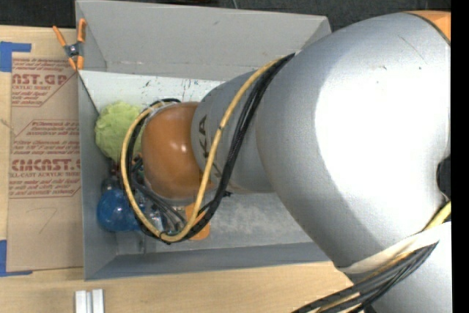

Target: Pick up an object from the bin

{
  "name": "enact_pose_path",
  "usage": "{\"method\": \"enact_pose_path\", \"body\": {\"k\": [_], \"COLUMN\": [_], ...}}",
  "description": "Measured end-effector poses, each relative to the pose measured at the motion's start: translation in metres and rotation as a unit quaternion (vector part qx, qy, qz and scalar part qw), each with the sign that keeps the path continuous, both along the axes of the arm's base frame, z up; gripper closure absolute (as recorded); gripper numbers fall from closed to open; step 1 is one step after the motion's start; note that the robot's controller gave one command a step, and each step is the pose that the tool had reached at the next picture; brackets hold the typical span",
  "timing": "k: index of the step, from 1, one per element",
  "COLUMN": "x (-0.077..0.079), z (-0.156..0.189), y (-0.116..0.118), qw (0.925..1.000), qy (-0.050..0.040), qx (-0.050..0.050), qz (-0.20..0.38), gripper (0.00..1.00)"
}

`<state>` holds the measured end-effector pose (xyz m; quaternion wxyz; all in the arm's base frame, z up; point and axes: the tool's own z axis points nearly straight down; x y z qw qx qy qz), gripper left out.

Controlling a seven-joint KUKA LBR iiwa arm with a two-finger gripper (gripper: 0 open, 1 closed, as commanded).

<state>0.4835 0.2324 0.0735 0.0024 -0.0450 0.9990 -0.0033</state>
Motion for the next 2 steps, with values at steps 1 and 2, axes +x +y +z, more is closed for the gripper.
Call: {"method": "enact_pose_path", "body": {"k": [1, 2], "x": [-0.002, -0.002], "z": [0.022, 0.035], "y": [0.002, 0.002], "qw": [1.0, 1.0], "qy": [0.0022, 0.0011], "qx": [0.001, 0.002], "qz": [0.0, 0.0], "gripper": [1.0, 1.0]}}
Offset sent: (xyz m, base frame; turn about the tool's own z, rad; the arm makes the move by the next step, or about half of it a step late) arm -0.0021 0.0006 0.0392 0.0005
